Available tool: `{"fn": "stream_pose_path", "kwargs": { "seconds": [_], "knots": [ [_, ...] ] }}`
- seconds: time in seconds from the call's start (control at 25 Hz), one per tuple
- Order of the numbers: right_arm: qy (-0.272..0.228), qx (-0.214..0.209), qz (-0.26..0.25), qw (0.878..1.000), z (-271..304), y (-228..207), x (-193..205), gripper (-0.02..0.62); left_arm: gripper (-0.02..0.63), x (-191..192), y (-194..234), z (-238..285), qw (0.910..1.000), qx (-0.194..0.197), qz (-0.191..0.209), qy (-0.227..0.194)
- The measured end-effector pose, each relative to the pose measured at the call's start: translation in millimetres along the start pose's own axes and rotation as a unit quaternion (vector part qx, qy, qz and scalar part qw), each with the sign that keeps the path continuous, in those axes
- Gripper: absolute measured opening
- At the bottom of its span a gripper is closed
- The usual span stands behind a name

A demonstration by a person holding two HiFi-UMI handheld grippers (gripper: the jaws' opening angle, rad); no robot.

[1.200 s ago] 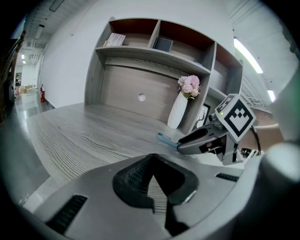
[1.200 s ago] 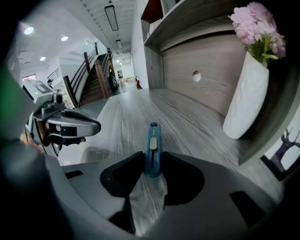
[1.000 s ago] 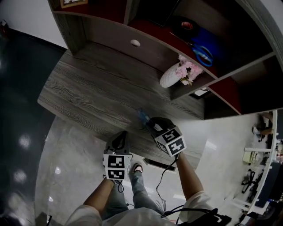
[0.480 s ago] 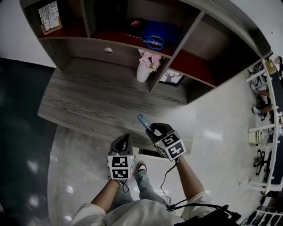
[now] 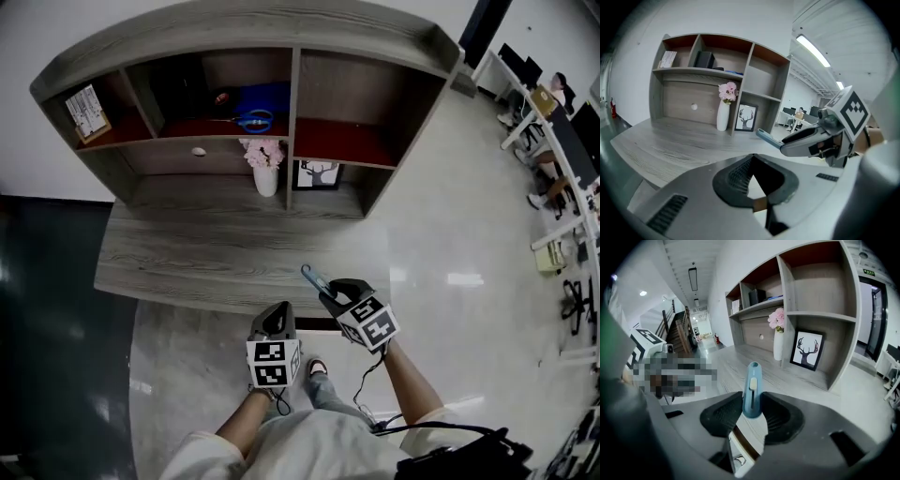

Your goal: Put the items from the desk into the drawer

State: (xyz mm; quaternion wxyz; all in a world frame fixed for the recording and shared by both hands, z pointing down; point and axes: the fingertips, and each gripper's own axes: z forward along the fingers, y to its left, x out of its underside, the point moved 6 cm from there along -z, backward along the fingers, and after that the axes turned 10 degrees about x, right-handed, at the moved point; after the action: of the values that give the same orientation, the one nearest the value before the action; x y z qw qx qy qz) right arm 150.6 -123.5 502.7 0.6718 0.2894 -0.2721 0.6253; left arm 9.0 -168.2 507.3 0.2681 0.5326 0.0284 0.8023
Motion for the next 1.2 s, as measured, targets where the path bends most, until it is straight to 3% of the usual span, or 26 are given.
{"fn": "stream_pose_path", "kwargs": {
  "seconds": [0.28,0.64,0.92,1.2],
  "knots": [
    [-0.007,0.031,0.026,0.999,-47.3,-11.2,22.9,0.126,-0.002,-7.8,-38.5,1.9,0.9992,0.031,0.027,-0.003],
    [0.002,0.041,0.056,0.998,-71.1,-13.5,52.9,0.126,-0.002,-3.3,-56.6,5.3,0.9977,0.049,0.045,0.017],
    [0.028,0.022,0.059,0.998,-53.6,-2.2,70.4,0.126,-0.002,13.9,-45.7,9.3,0.9975,0.043,0.037,0.041],
    [0.063,-0.017,0.052,0.997,-30.2,14.8,88.3,0.126,-0.002,43.4,-32.1,16.1,0.9972,0.03,0.005,0.069]
  ]
}}
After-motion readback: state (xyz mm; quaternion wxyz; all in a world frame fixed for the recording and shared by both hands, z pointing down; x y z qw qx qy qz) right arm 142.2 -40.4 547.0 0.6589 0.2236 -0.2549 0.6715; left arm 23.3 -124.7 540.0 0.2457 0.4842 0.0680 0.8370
